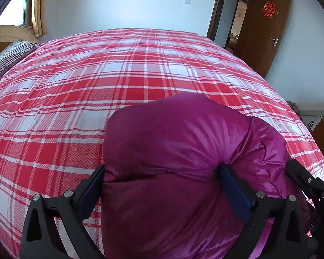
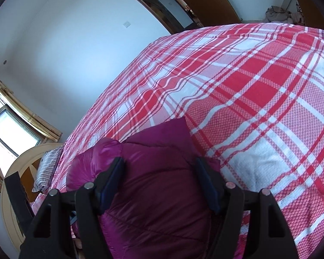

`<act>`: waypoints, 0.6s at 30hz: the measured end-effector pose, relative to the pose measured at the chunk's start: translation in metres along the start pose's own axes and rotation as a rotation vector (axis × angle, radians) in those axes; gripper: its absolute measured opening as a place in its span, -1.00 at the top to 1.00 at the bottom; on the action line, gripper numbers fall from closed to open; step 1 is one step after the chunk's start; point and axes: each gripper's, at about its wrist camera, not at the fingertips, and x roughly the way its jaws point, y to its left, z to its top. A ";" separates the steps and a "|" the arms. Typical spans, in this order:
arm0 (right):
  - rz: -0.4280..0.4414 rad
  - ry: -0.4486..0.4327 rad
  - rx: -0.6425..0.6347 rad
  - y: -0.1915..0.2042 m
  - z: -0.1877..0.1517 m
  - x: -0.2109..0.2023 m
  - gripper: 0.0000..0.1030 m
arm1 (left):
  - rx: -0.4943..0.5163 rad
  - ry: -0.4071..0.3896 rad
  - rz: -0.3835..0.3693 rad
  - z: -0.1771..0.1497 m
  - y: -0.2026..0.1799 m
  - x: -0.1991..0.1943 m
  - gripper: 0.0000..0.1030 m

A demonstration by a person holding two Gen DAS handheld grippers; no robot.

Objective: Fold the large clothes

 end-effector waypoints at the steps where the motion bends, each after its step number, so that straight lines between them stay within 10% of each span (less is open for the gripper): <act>1: -0.004 0.002 0.000 0.000 0.000 0.001 -0.40 | 0.001 0.003 0.001 0.000 0.000 0.001 -0.98; 18: -0.049 0.023 -0.015 0.001 -0.002 0.006 -0.41 | 0.015 0.040 0.012 -0.002 -0.002 0.010 -0.98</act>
